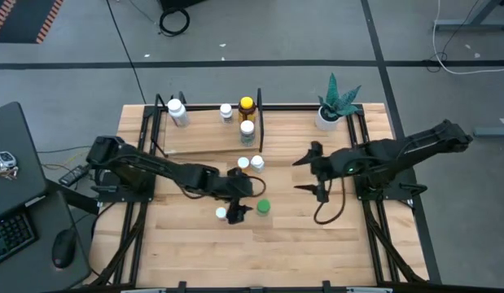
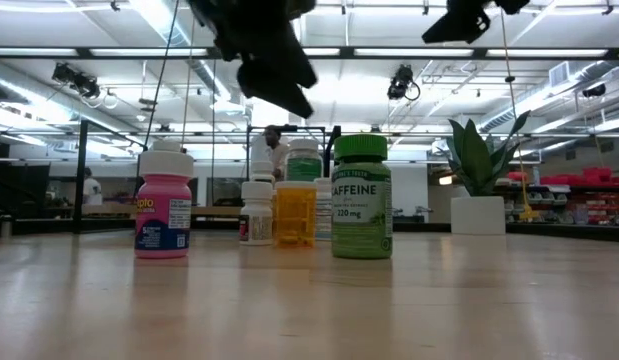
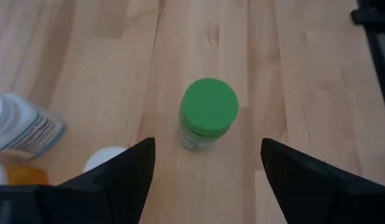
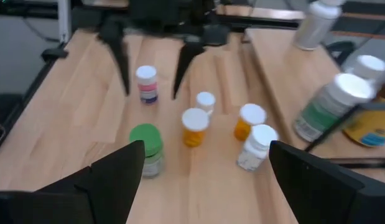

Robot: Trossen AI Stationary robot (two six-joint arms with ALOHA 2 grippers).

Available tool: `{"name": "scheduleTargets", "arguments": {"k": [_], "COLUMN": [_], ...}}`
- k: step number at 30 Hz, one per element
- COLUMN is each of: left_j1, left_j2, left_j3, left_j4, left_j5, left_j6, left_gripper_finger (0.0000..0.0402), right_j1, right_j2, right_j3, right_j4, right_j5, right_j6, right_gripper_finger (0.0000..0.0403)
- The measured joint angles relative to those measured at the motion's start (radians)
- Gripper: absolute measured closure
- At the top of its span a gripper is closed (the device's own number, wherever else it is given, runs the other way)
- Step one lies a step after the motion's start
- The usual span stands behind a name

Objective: Pick and place medicine bottles onto shelf by color
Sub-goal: Put the light green pill bottle on the shelf

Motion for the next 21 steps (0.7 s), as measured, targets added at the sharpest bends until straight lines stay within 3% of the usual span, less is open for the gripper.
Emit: {"name": "scheduleTargets", "arguments": {"k": [10, 21], "left_j1": [0.002, -0.003], "left_j2": [0.159, 0.238], "left_j3": [0.166, 0.228], "left_j4": [-0.046, -0.060], "left_j5": [0.001, 0.000], "left_j6": [0.058, 0.201], "left_gripper_finger": [0.0106, 0.0106], "right_j1": [0.006, 0.009], "right_j2": [-0.172, -0.182], "right_j3": [-0.137, -0.140], "right_j4": [0.051, 0.056], "right_j5": [0.041, 0.037], "right_j6": [0.017, 0.031], "right_gripper_finger": [0.0050, 0.0050]}}
